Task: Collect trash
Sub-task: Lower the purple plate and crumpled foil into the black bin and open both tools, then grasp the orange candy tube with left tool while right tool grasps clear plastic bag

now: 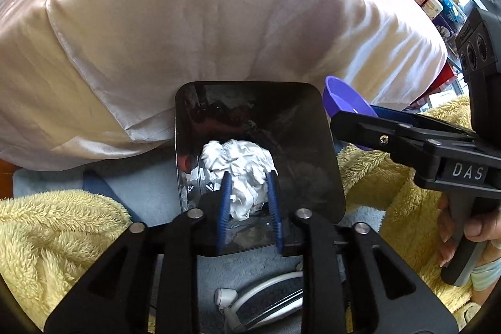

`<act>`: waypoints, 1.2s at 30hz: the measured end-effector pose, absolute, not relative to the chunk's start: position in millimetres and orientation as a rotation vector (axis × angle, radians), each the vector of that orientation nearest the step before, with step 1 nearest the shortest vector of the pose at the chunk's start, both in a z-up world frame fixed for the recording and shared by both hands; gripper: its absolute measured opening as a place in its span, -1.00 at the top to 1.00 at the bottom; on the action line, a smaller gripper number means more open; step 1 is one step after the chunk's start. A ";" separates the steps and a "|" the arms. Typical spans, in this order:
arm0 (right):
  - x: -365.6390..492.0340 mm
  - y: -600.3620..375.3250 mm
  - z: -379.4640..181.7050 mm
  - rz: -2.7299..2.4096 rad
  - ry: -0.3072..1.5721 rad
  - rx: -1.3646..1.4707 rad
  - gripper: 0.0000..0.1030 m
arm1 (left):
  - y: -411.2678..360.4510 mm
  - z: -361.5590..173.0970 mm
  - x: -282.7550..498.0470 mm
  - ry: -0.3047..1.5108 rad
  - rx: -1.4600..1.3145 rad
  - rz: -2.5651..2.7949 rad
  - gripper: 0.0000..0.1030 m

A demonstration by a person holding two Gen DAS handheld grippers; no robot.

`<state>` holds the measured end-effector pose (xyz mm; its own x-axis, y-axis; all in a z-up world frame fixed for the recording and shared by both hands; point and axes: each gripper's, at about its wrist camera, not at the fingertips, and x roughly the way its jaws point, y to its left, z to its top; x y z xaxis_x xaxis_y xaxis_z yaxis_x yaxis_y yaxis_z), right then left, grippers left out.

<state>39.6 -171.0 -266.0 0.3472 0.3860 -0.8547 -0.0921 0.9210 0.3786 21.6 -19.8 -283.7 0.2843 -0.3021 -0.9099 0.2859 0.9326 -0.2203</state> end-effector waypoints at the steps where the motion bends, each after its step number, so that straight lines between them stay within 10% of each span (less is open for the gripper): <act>1: 40.0 -171.7 -265.9 0.308 1.179 0.283 -0.66 | -19.8 -284.2 21.6 1.223 -0.011 -0.389 0.37; 36: 107.6 -236.2 -140.1 0.141 0.851 0.276 -0.69 | 9.7 -171.5 111.2 1.002 -0.034 -0.289 -0.72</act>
<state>107.6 -236.2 -140.1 0.6528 0.2323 -0.7211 -0.0131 0.9552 0.2958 111.2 9.7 -171.5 0.5039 -0.2551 -0.8252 0.2236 0.9614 -0.1606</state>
